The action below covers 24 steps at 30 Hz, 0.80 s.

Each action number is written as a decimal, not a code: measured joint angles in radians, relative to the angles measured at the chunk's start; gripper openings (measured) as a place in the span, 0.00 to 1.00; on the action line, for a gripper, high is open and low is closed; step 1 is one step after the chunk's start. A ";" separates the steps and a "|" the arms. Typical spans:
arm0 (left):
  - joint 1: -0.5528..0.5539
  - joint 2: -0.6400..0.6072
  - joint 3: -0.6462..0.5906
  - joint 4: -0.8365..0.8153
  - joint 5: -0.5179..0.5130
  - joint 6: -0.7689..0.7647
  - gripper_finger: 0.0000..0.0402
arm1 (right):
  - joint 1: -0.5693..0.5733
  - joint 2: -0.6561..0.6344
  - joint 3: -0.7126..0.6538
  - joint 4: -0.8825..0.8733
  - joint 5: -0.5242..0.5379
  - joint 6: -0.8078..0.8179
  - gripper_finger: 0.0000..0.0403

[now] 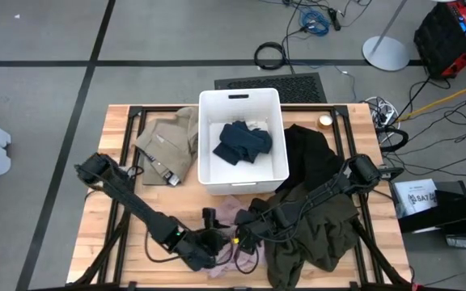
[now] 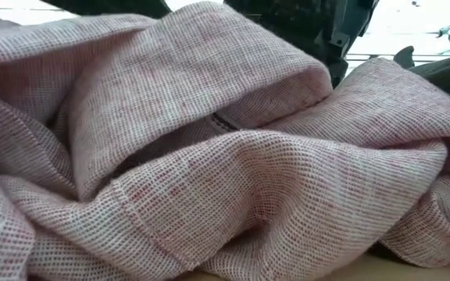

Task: Sort clothes
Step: Put the pink shirt into the white laundry bin

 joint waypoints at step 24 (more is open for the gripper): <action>-0.079 -0.363 0.000 -0.394 -0.399 -0.089 0.53 | -0.061 0.175 0.010 0.124 -0.119 -0.029 0.53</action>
